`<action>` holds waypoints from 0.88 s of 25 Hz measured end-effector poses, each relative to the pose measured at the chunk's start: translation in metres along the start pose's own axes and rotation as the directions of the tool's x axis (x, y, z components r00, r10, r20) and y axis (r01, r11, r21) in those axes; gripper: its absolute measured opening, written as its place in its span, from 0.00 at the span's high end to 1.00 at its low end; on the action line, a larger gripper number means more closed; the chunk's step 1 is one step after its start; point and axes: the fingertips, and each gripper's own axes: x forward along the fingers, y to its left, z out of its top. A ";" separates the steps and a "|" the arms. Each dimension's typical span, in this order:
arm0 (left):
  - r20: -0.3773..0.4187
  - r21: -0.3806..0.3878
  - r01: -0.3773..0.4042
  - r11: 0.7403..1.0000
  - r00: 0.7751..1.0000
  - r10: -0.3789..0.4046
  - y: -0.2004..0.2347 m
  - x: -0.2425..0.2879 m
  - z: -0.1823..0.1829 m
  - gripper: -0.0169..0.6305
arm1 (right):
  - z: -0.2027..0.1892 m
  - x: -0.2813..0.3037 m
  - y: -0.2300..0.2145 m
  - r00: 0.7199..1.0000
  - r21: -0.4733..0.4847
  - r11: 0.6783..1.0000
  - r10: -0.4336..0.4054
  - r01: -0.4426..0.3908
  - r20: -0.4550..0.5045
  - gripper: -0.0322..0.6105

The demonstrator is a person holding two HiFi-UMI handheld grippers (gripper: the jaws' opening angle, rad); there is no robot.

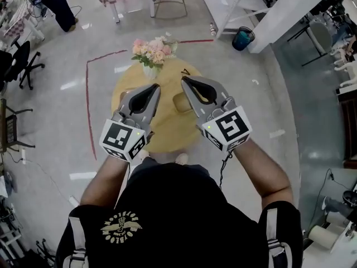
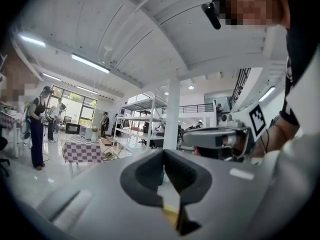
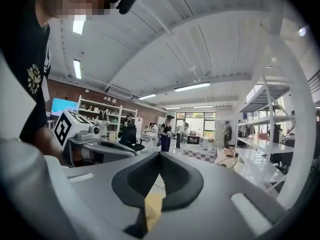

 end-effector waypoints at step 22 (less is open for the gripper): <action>-0.009 0.077 -0.107 0.991 0.994 0.108 0.007 -0.031 0.013 0.97 | -0.004 0.017 -0.005 1.000 0.028 0.999 0.028 -0.028 0.007 0.95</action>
